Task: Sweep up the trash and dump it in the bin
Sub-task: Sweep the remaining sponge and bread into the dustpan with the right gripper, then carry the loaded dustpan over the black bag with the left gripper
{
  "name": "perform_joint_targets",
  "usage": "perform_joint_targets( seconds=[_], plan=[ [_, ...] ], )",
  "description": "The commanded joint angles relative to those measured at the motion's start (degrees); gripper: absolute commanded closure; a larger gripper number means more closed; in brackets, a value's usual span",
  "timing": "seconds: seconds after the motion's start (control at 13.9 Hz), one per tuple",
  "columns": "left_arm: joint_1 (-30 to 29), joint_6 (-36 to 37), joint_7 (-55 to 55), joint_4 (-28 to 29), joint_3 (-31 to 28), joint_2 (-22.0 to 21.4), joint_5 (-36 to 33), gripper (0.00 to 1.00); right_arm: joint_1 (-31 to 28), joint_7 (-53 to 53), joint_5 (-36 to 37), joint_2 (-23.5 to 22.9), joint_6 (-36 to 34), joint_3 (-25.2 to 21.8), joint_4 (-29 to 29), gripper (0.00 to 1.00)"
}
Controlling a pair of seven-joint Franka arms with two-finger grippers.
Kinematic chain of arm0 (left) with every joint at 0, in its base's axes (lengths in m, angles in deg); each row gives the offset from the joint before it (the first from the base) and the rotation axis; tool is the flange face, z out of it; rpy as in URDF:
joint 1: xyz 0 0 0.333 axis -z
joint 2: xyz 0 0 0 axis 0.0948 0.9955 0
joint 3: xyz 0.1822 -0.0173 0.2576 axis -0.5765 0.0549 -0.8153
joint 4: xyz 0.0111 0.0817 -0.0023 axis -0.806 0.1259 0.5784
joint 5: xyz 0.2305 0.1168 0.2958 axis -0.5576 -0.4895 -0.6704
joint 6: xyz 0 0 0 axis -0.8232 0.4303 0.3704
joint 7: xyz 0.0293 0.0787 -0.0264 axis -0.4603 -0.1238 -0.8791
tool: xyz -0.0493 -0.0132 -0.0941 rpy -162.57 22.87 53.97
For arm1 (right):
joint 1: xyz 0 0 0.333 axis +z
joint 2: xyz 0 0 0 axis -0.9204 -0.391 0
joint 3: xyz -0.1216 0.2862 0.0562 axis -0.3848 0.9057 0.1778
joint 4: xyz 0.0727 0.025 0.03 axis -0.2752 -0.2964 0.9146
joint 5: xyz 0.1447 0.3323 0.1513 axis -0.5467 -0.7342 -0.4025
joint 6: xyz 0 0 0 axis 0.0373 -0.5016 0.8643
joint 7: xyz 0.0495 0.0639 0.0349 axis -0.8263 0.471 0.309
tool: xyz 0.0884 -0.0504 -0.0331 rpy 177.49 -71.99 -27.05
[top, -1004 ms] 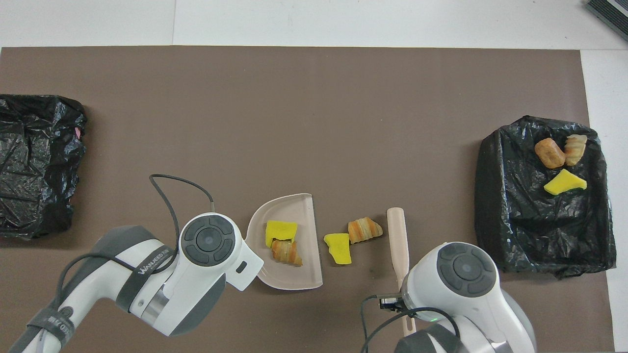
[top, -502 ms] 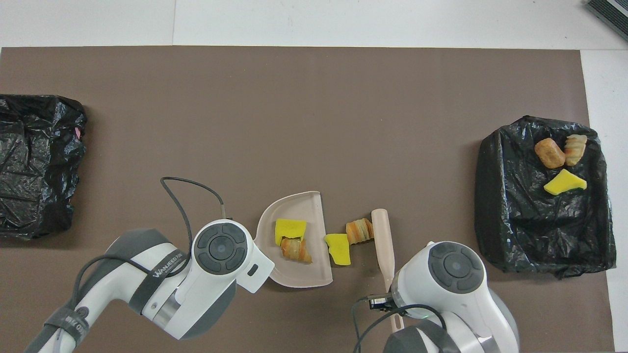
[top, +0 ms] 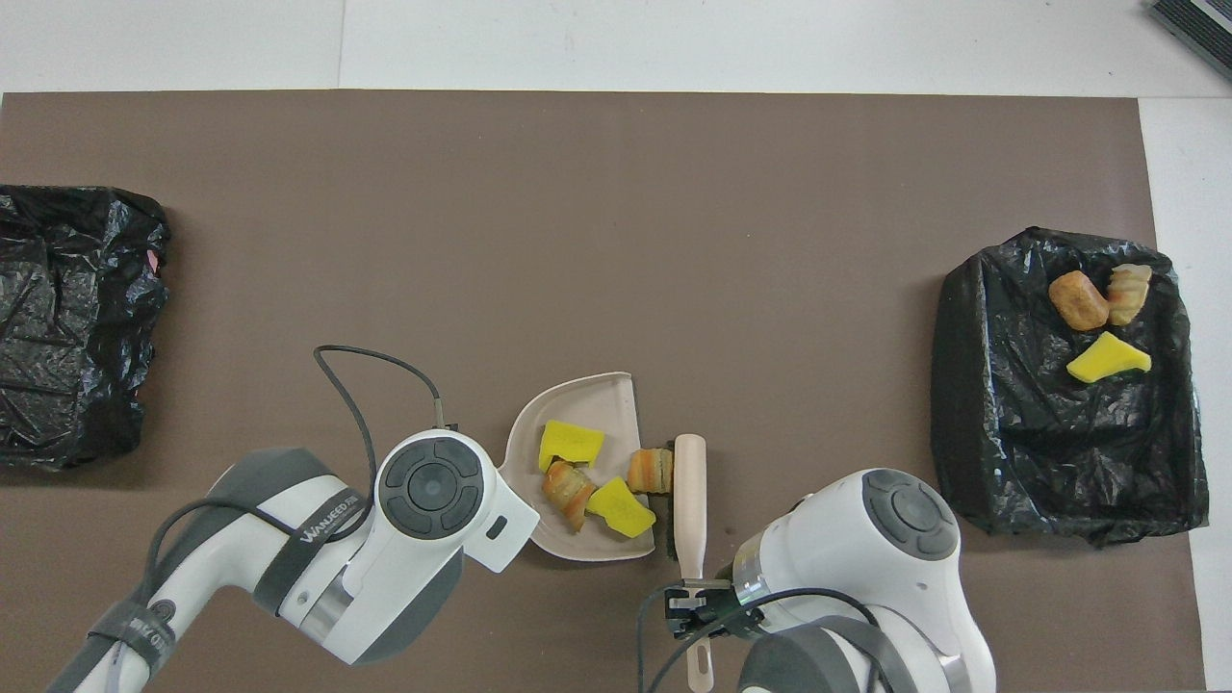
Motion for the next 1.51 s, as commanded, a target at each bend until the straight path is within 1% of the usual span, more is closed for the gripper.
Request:
perform_joint_targets(
  seconds=[0.0,0.14,0.29,0.36,0.43,0.5,0.65,0.72,0.86,0.93,1.0,1.08,1.15,1.29,1.43],
  plan=[
    [0.31,-3.68,-0.76,0.33,-0.52,1.65,-0.73,1.0,1.5,1.84,-5.49,-1.15,2.93,0.12,1.52,1.0],
    [-0.04,-5.79,0.02,0.24,-0.52,2.27,-0.73,1.0,1.58,1.58,-8.56,-1.85,3.03,0.12,2.57,1.0],
    [-1.35,-5.8,0.47,-0.54,-0.61,2.89,-0.73,1.0,1.58,0.79,-8.4,-3.34,2.5,0.12,4.94,1.0],
    [-1.97,-5.02,0.82,-1.86,-0.61,3.67,-0.73,1.0,1.58,-0.26,-7.79,-3.44,2.41,0.12,5.64,1.0],
    [-2.84,-4.75,1.52,-3.61,-0.61,4.72,-0.73,1.0,1.5,-2.18,-6.05,-3.18,2.15,0.03,6.44,1.0],
    [-4.33,-4.05,2.57,-5.54,-0.61,5.95,-0.73,1.0,1.41,-5.07,-2.29,-2.74,1.28,-0.05,7.84,1.0],
    [-7.06,-0.72,6.34,-10.37,-0.61,8.5,-0.64,1.0,0.79,-9.39,4.4,-2.47,-3.28,-0.32,11.61,1.0],
    [-8.9,1.56,7.84,-13.44,-0.61,9.65,-0.56,1.0,0.79,-12.11,7.82,-1.43,-3.82,-0.23,12.41,1.0],
    [-11.8,6.04,11.7,-19.33,-0.61,11.84,-0.21,1.0,1.49,-14.06,15.12,2.0,-4.0,0.21,11.72,1.0],
    [-12.77,8.07,12.85,-22.23,-0.61,12.46,-0.03,1.0,2.28,-13.46,16.2,2.53,-4.18,0.82,11.37,1.0],
    [-14.96,9.91,13.56,-24.78,-0.52,13.34,0.06,1.0,3.5,-13.11,16.73,2.71,-4.27,1.0,11.1,1.0],
    [-16.37,11.5,15.22,-27.07,-0.52,13.87,0.49,1.0,5.95,-13.45,16.74,2.37,-4.18,1.17,10.58,1.0],
    [-17.52,12.39,17.06,-28.83,-0.61,13.96,1.98,1.0,9.02,-14.15,16.74,1.67,-2.88,1.17,9.36,1.0],
    [-20.68,14.58,20.31,-31.47,-0.61,13.88,2.69,1.0,12.03,-17.04,16.74,-0.44,-2.25,1.26,9.26,1.0],
    [-23.84,17.56,26.28,-34.55,-0.7,13.53,4.27,1.0,14.41,-18.98,16.65,-1.94,-0.41,1.26,8.82,1.0]
  ],
)
